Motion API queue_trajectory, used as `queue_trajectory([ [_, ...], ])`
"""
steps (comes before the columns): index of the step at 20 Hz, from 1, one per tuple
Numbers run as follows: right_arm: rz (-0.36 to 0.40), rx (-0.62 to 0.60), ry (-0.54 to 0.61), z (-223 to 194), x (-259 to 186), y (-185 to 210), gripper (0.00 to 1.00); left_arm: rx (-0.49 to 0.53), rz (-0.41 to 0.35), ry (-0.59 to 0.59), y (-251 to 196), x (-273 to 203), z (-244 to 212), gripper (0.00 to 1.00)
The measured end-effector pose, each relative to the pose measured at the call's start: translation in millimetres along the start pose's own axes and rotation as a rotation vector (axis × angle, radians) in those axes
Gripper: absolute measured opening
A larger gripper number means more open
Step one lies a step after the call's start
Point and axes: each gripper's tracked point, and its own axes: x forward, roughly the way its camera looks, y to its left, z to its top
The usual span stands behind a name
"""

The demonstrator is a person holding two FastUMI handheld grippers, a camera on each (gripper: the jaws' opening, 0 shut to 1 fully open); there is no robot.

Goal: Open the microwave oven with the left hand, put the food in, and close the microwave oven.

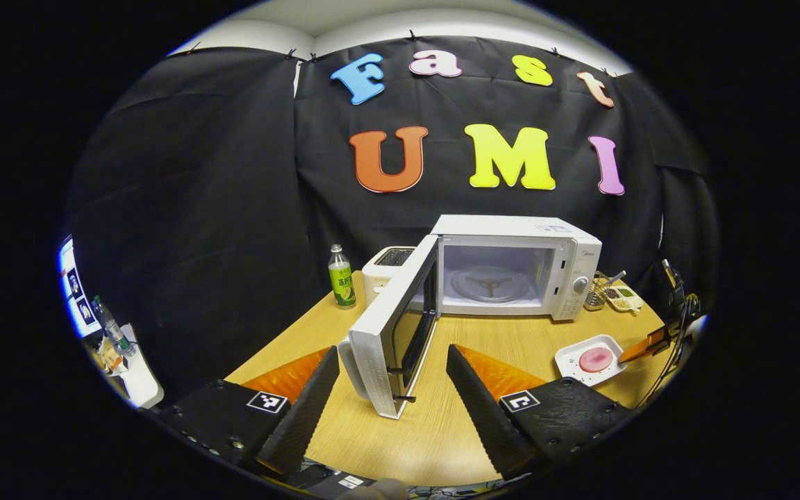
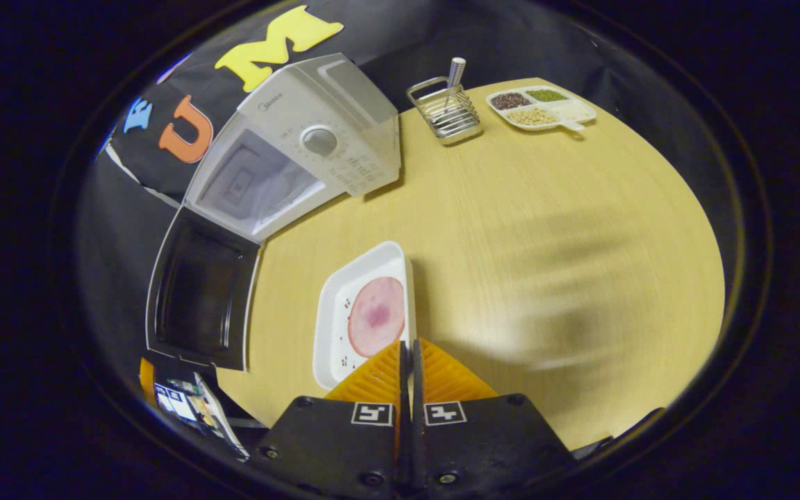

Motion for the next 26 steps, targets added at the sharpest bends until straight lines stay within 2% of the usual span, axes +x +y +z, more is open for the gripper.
queue_trajectory([
  [5, 0.099, 0.119, -0.076, 2.0, 15.1, 68.9, 0.04, 0.023, -0.069, -0.005, 0.1, 2.4, 8.0, 0.95],
  [10, 0.198, 0.233, -0.225, 35.0, 36.2, 146.6, 0.04, 0.042, -0.119, -0.014, -13.6, 2.3, 21.6, 0.95],
  [15, 0.219, 0.364, -0.373, 79.5, 67.3, 201.2, 0.03, 0.058, -0.153, -0.018, -22.7, 3.7, 33.6, 0.95],
  [21, 0.145, 0.486, -0.530, 120.6, 116.3, 222.0, 0.03, 0.045, -0.138, -0.034, -18.9, 8.3, 43.2, 0.95],
  [23, 0.101, 0.542, -0.544, 124.2, 140.7, 225.9, 0.00, 0.047, -0.127, -0.028, -14.2, 10.9, 40.0, 0.95],
  [24, 0.085, 0.559, -0.548, 126.2, 149.3, 228.0, 0.03, 0.045, -0.123, -0.019, -13.1, 11.2, 37.4, 0.95],
  [26, 0.077, 0.585, -0.576, 135.1, 164.3, 234.8, 0.04, 0.040, -0.122, -0.006, -12.3, 12.1, 35.1, 0.95],
])
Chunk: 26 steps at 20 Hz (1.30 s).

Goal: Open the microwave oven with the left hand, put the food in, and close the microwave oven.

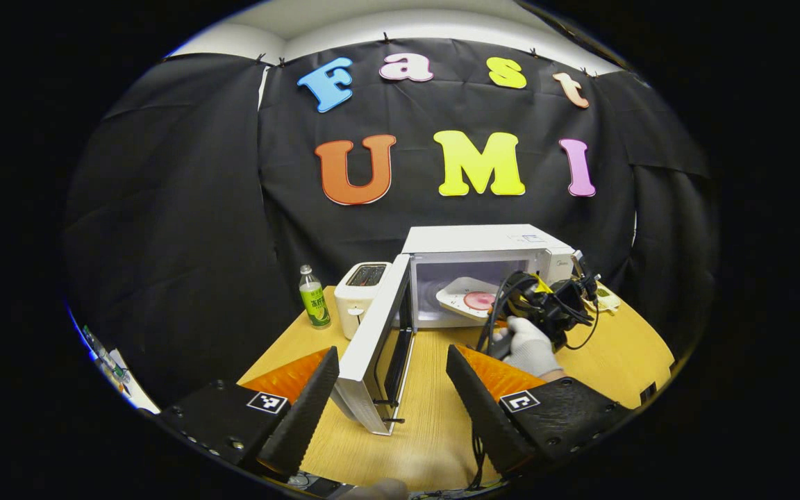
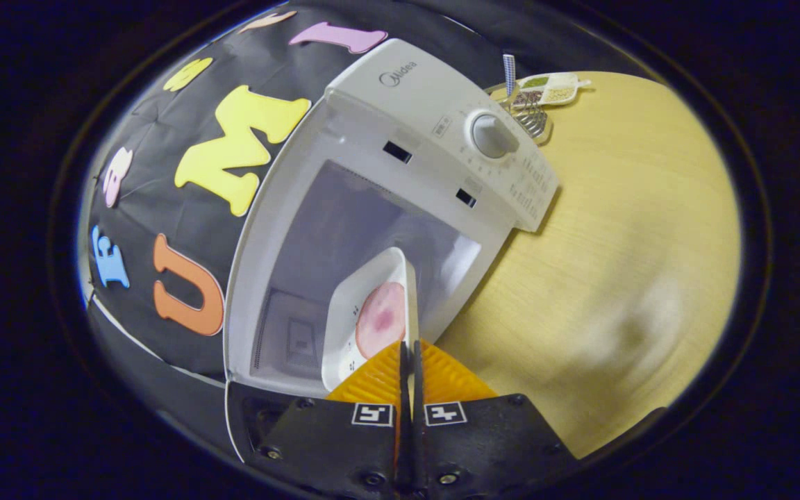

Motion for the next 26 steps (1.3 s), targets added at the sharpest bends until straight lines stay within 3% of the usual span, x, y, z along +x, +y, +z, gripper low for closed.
queue_trajectory([
  [10, -0.153, 0.077, -0.094, 6.7, 61.9, -5.0, 0.04, 0.031, 0.048, -0.010, 8.4, -1.3, 2.0, 0.95],
  [15, -0.057, -0.008, -0.129, 22.3, 57.4, 16.6, 0.12, 0.042, 0.066, -0.019, 11.5, -7.7, 3.9, 0.95],
  [16, -0.018, -0.028, -0.147, 27.7, 50.6, 27.6, 0.24, 0.043, 0.069, -0.023, 12.0, -8.7, 4.2, 0.95],
  [17, -0.004, -0.070, -0.148, 28.0, 44.4, 33.5, 0.30, 0.046, 0.073, -0.034, 13.0, -9.5, 5.2, 0.95],
  [18, 0.002, -0.113, -0.116, 24.5, 34.5, 32.5, 0.70, 0.051, 0.081, -0.034, 14.2, -9.3, 4.2, 0.95],
  [19, 0.016, -0.141, -0.088, 22.7, 22.7, 33.2, 0.78, 0.047, 0.081, -0.034, 15.3, -8.5, 2.8, 0.95],
  [21, 0.017, -0.191, -0.075, 30.4, -7.1, 30.8, 0.88, 0.039, 0.082, -0.050, 18.2, -10.7, 8.2, 0.95],
  [24, 0.016, -0.378, -0.054, 50.6, -62.8, 25.8, 1.00, 0.043, 0.102, -0.097, 34.3, -15.6, 20.7, 0.95],
  [26, 0.048, -0.538, -0.030, 61.9, -99.1, 30.8, 1.00, 0.029, 0.121, -0.107, 49.9, -17.7, 22.7, 0.95],
])
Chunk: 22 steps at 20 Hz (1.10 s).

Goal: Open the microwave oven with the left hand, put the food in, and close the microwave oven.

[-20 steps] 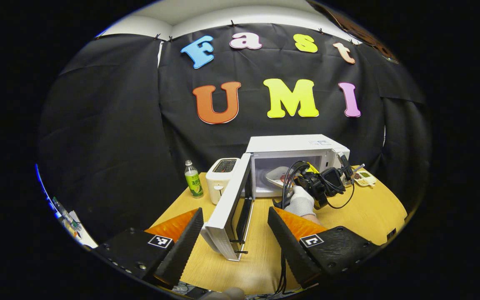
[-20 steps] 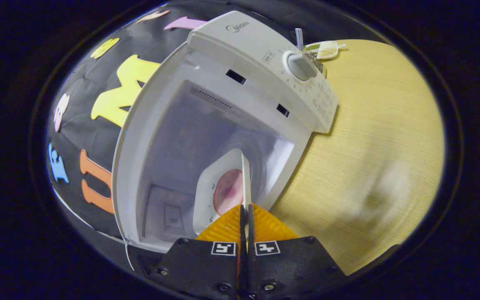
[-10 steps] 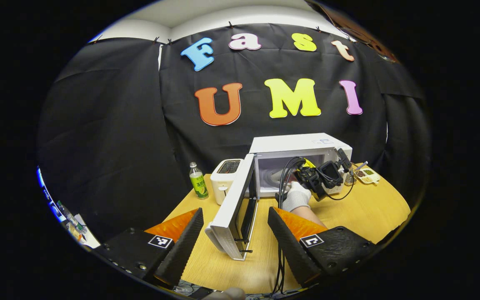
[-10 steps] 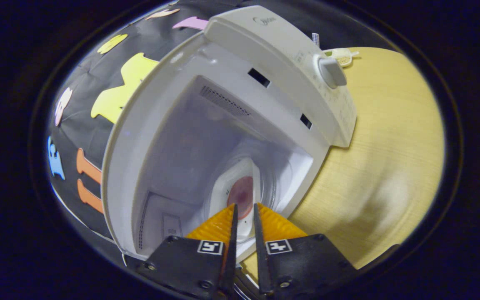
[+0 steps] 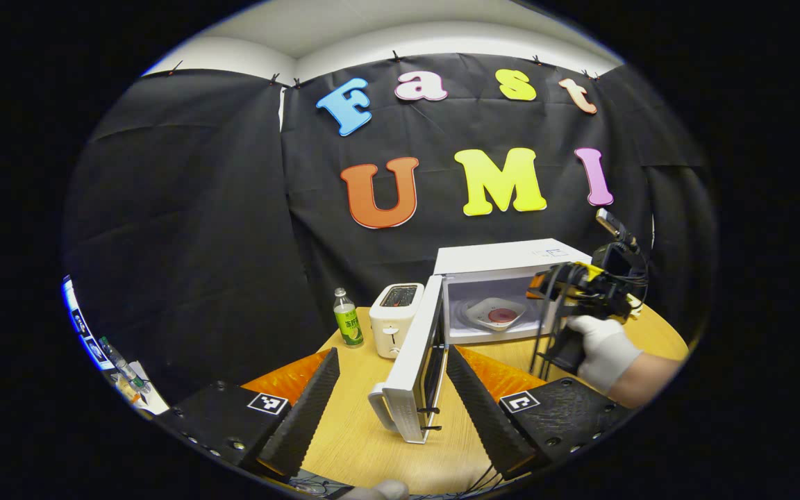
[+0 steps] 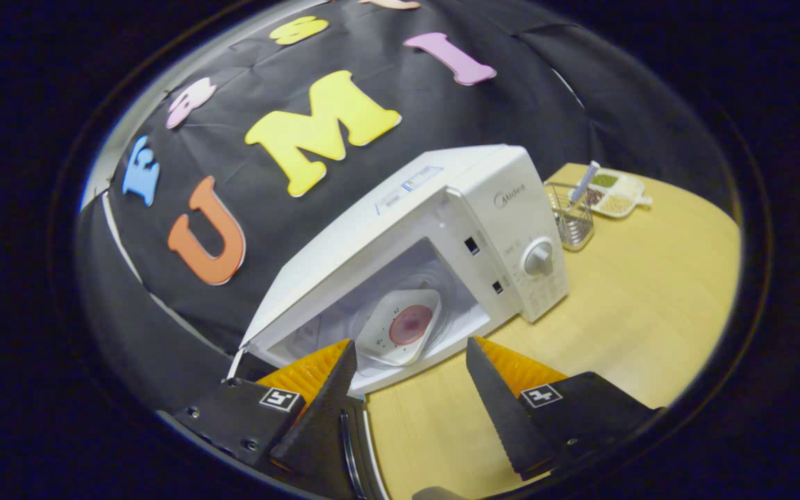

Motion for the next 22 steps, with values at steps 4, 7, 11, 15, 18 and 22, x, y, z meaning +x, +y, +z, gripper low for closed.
queue_trajectory([
  [4, 0.094, -0.238, 0.052, 12.9, -74.3, 3.2, 1.00, -0.013, 0.050, -0.040, 36.7, 6.5, -1.5, 0.95],
  [7, 0.107, -0.343, 0.077, 15.2, -127.2, -8.9, 1.00, -0.038, 0.114, -0.038, 63.4, 17.0, -14.7, 0.95],
  [11, 0.092, -0.377, 0.057, 28.8, -176.9, -24.8, 1.00, -0.064, 0.134, -0.016, 79.2, 32.8, -37.8, 0.95],
  [15, 0.042, -0.439, -0.017, 57.9, -201.5, -44.5, 1.00, -0.061, 0.124, -0.006, 84.4, 53.5, -52.6, 0.95],
  [18, 0.006, -0.462, -0.048, 77.8, -212.2, -55.7, 1.00, -0.088, 0.107, 0.000, 81.7, 61.5, -59.0, 0.90],
  [22, 0.005, -0.412, -0.045, 90.2, -216.8, -60.5, 1.00, -0.153, 0.151, -0.010, 91.6, 68.1, -68.1, 0.02],
])
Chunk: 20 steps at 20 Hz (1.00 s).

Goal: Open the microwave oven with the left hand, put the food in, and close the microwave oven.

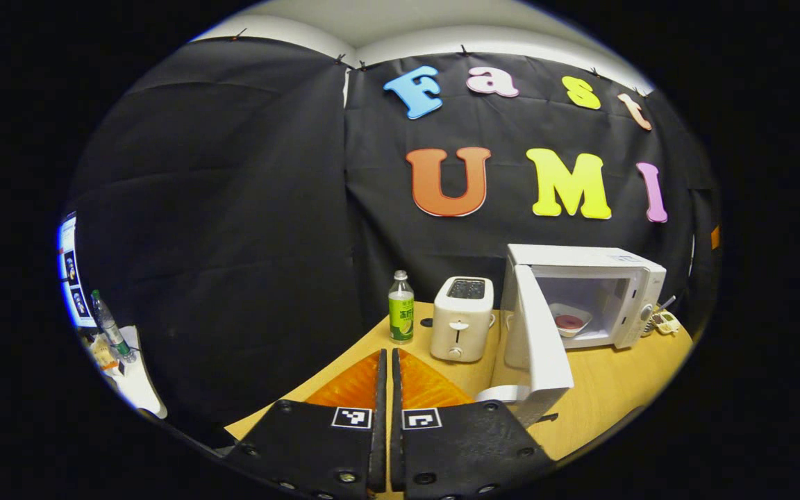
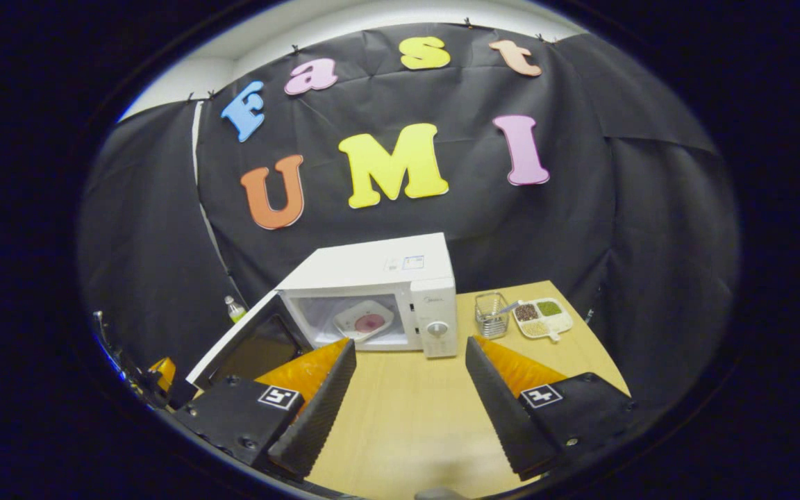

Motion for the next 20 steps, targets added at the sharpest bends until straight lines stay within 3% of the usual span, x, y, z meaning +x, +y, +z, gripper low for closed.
queue_trajectory([
  [6, -0.023, 0.001, 0.010, -0.1, -9.3, -13.5, 1.00, 0.060, -0.002, 0.076, 3.9, 13.3, -37.9, 0.00],
  [7, -0.029, 0.007, 0.015, -1.6, -9.8, -16.2, 1.00, 0.061, -0.008, 0.087, 3.6, 16.0, -42.2, 0.11],
  [8, -0.039, 0.012, 0.023, -4.5, -10.9, -20.1, 1.00, 0.062, -0.011, 0.100, 1.2, 17.9, -47.5, 0.00],
  [14, -0.088, 0.010, 0.046, -15.6, -27.3, -37.1, 1.00, 0.096, -0.101, 0.113, -38.5, 25.2, -61.8, 0.00],
  [16, -0.102, 0.024, 0.050, -19.5, -34.5, -43.9, 1.00, 0.126, -0.100, 0.110, -45.3, 24.0, -62.5, 0.00],
  [20, -0.137, 0.046, 0.038, -22.7, -45.8, -58.9, 1.00, 0.107, -0.153, 0.125, -67.1, 11.9, -68.7, 0.00],
])
